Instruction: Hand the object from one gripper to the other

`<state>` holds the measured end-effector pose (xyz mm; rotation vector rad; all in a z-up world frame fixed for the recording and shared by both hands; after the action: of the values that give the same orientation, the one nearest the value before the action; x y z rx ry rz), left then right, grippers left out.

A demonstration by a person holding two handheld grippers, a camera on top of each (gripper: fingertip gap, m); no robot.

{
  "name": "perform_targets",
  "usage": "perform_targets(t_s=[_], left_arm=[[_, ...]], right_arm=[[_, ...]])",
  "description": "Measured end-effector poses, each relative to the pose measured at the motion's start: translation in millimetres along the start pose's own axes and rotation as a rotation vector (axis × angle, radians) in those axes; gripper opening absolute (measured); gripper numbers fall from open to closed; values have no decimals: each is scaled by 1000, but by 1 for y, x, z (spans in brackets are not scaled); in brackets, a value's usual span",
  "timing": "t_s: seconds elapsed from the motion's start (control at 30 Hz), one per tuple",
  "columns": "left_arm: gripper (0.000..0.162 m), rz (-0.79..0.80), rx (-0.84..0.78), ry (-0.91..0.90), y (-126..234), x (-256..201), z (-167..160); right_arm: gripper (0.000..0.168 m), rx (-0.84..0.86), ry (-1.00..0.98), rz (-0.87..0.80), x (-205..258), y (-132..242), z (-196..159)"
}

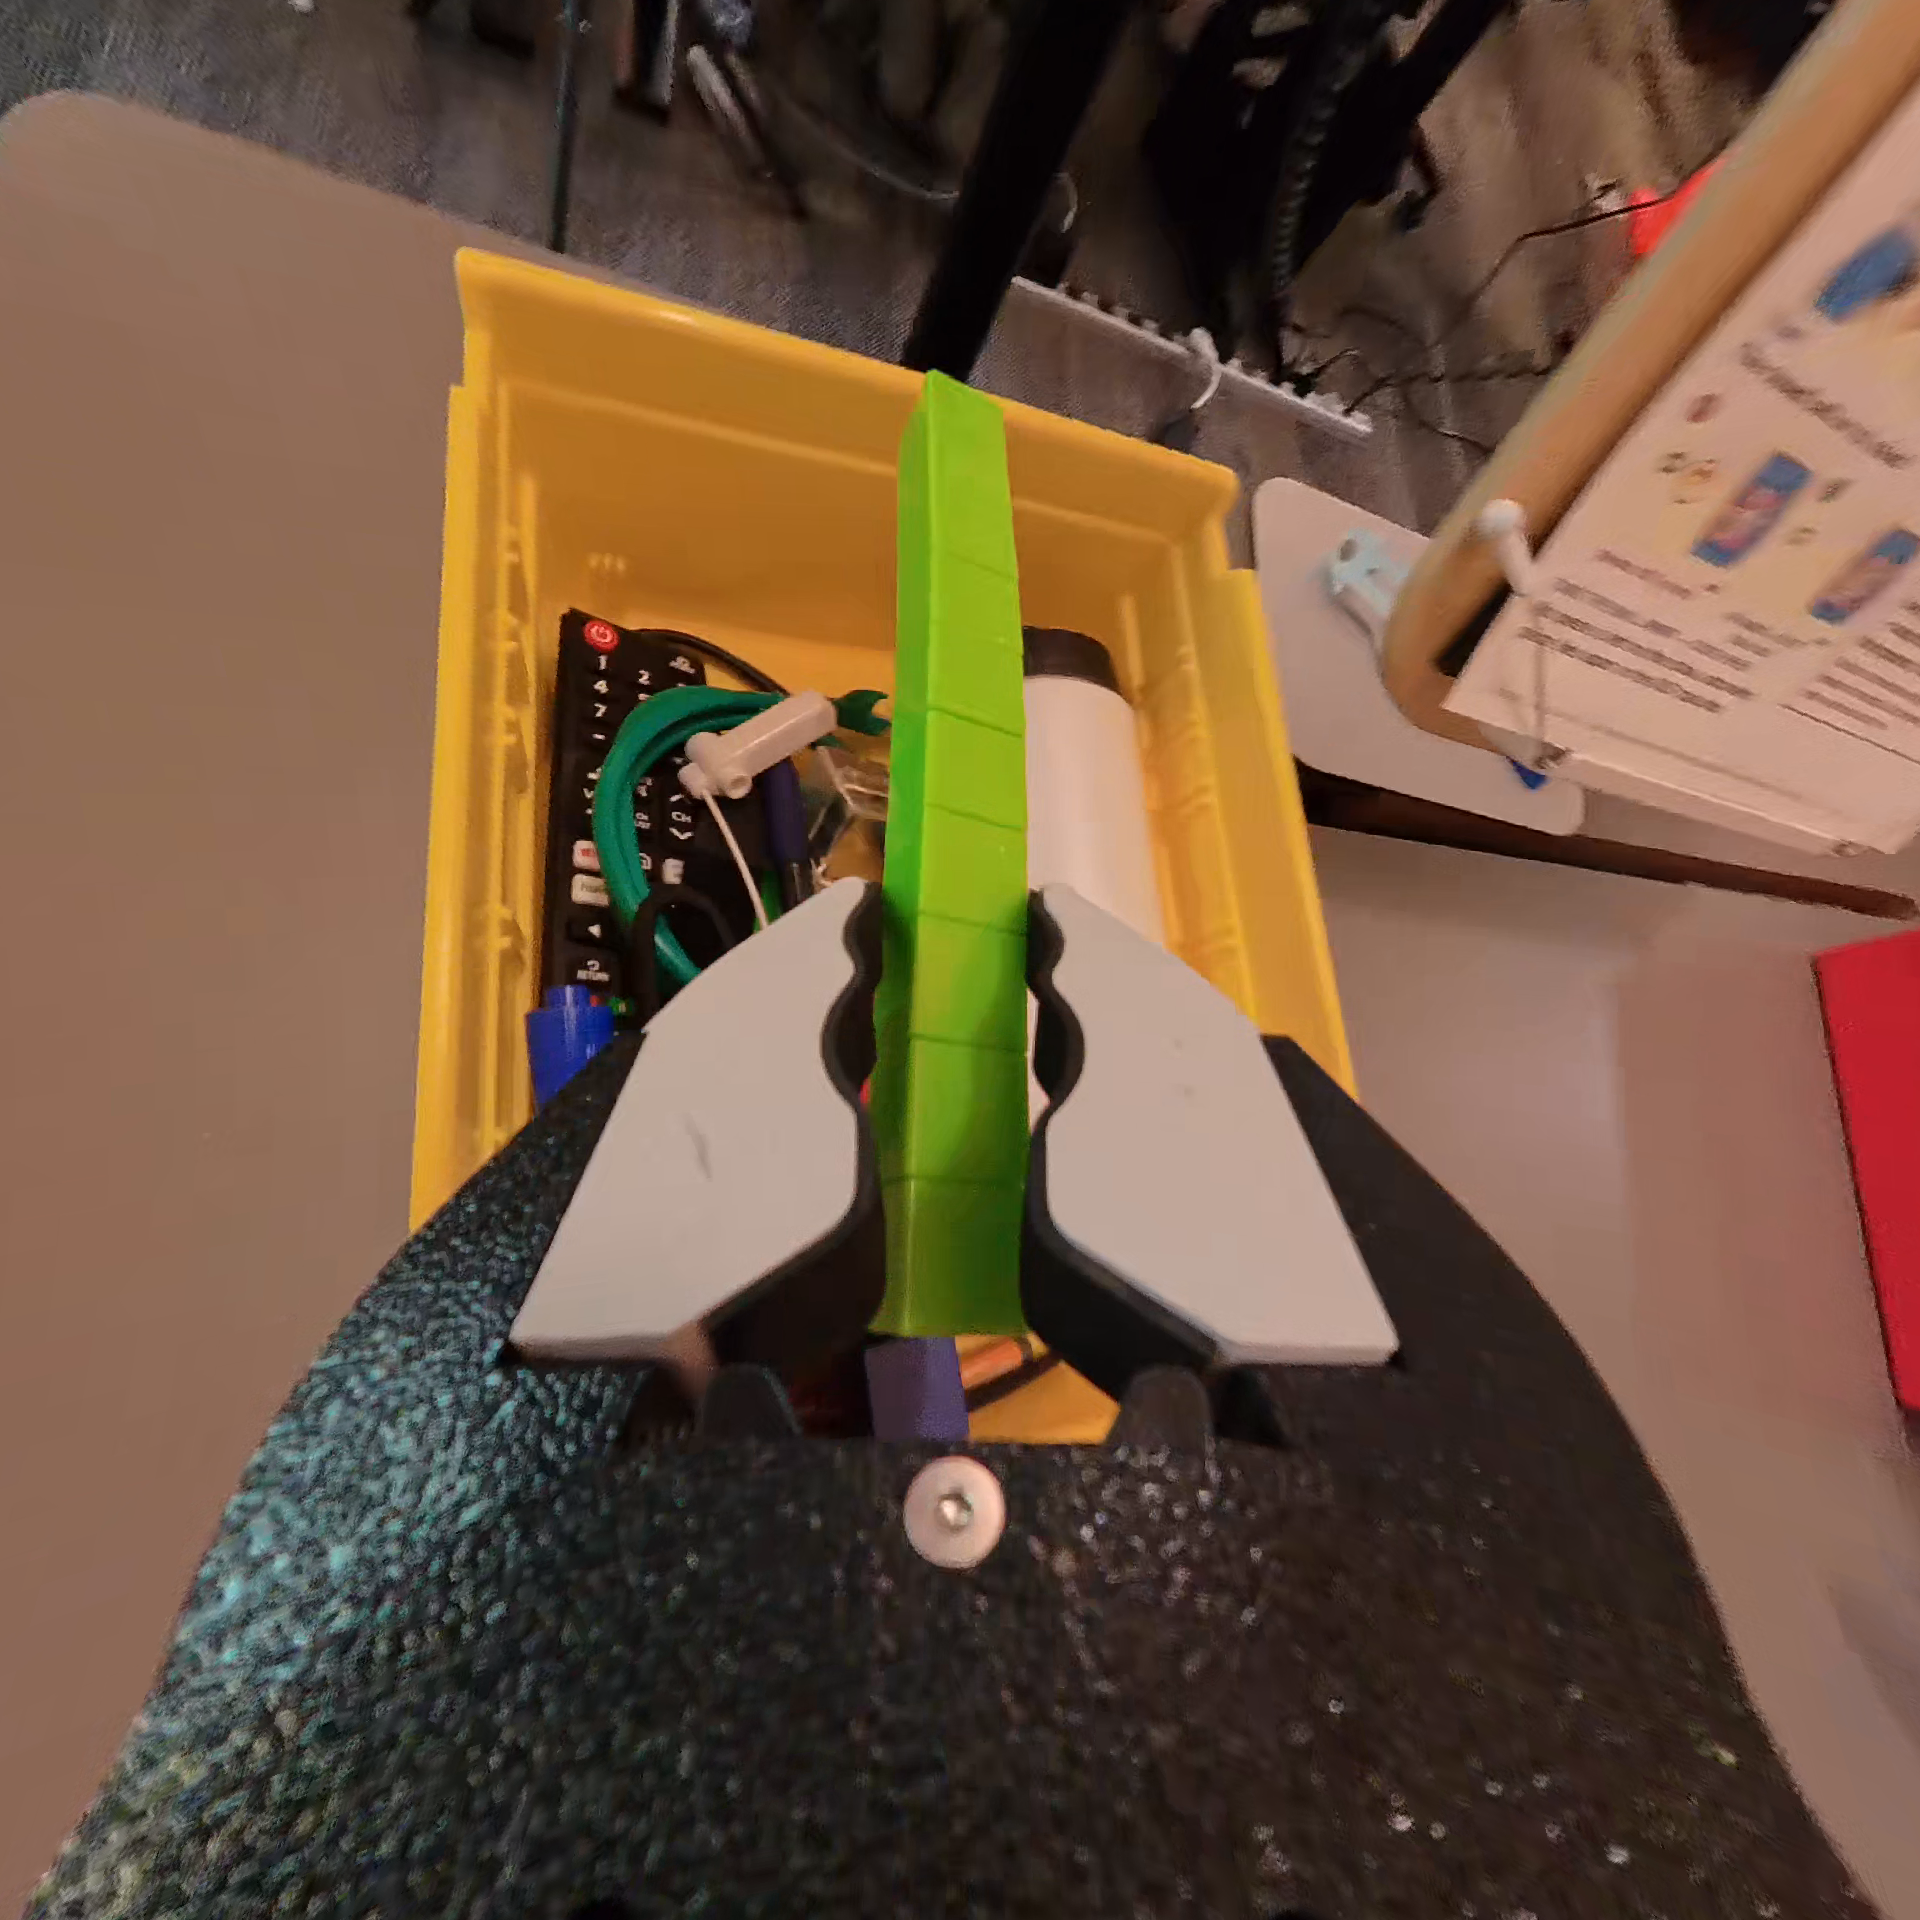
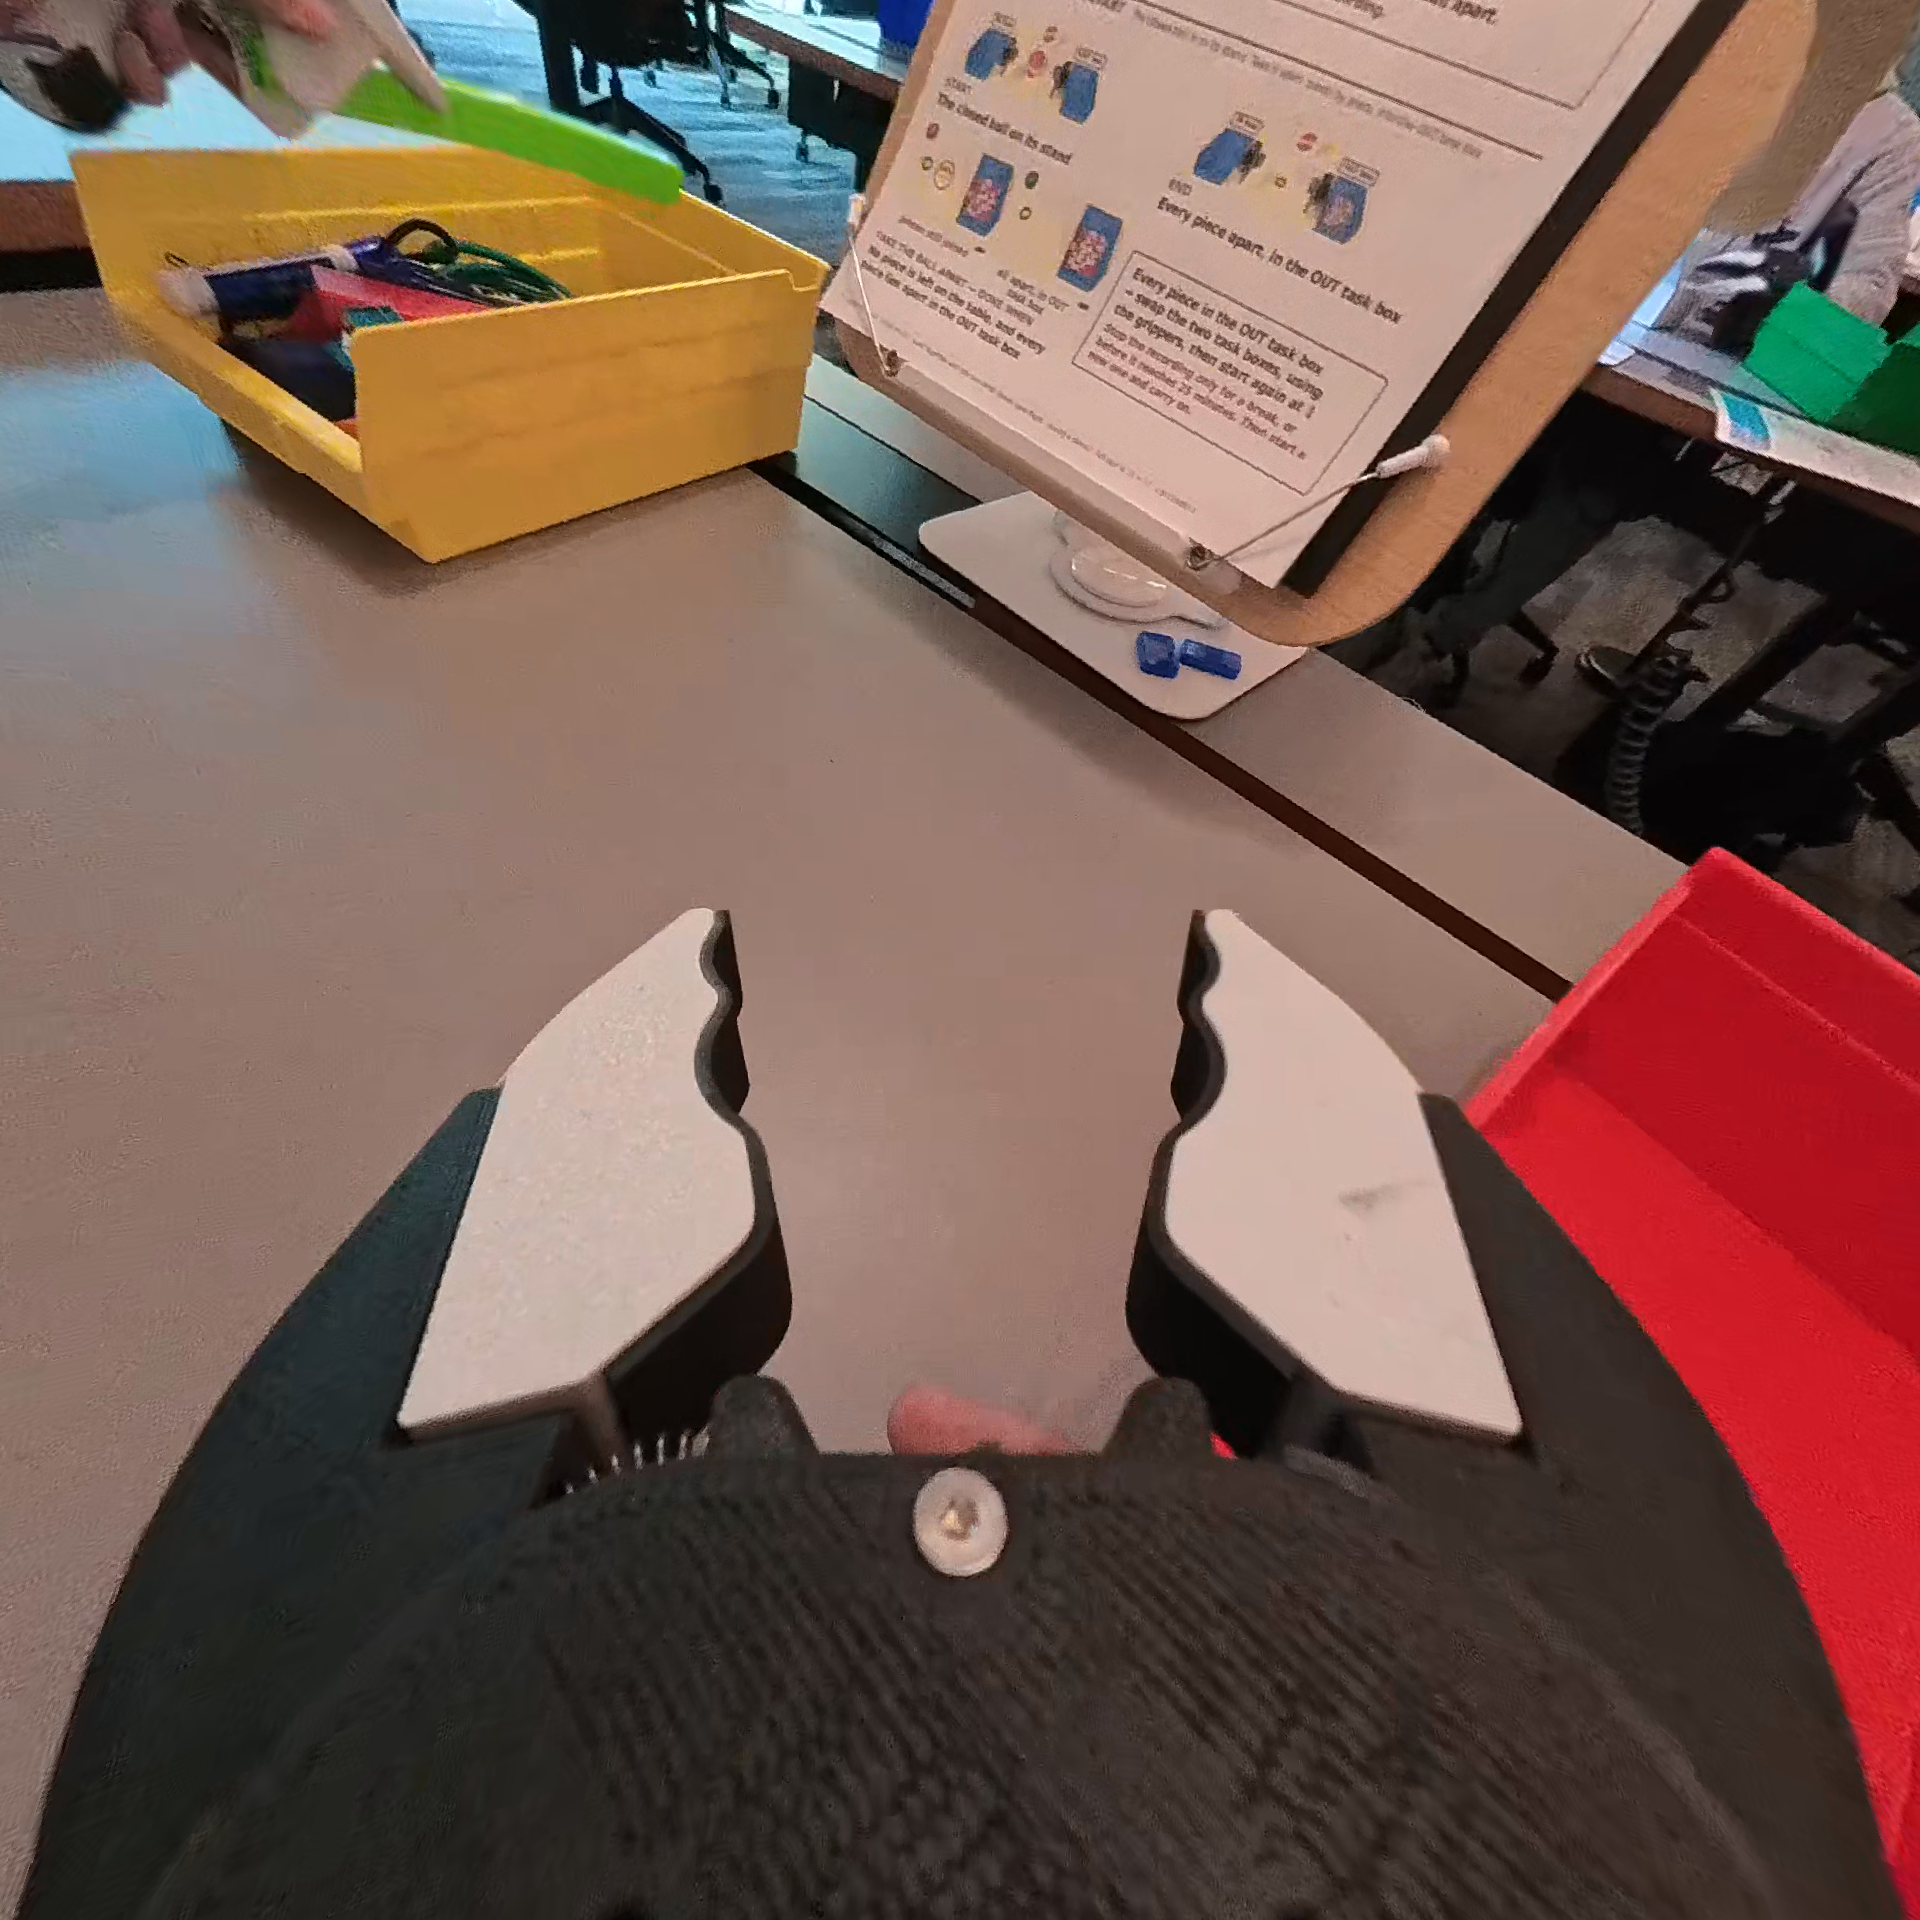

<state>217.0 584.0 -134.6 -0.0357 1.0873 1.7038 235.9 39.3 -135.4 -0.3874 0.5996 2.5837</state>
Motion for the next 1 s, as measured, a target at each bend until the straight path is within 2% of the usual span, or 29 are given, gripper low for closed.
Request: perform_targets(t_s=[0.17,0.33,0.43,0.53,0.63,0.73,0.87,1.0], left_arm=[[26,-191,-66,-116,35,-29,-9],[25,-565,-159,-267,87,-95,-37],[25,-796,-146,-342,117,-142,-80],[25,-1015,-78,-350,139,-186,-133],[25,-1235,-29,-320,156,-226,-186],[25,-1403,58,-263,162,-255,-235],[25,-1523,151,-196,159,-279,-284],[25,-1536,216,-213,155,-289,-316]], right_arm=[[81,-38,0,66,21,-7,12],[81,-168,-7,131,42,-9,34],[86,-300,-28,194,54,-5,54],[93,-457,-135,268,65,2,75],[92,-600,-279,359,75,10,95],[88,-705,-322,385,82,20,114],[75,-752,-371,431,91,32,129],[47,-747,-331,450,103,39,126]])
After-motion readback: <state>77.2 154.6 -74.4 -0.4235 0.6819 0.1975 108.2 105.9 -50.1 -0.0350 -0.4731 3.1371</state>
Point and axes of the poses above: each gripper's, where its closed fingertips meet, y back along the fingers, z out of its top, x = y × z across the jaws, the point moved 3 cm from there along y, back along the fingers, and after that the axes turned 12 degrees about y, right-handed, at the moved point
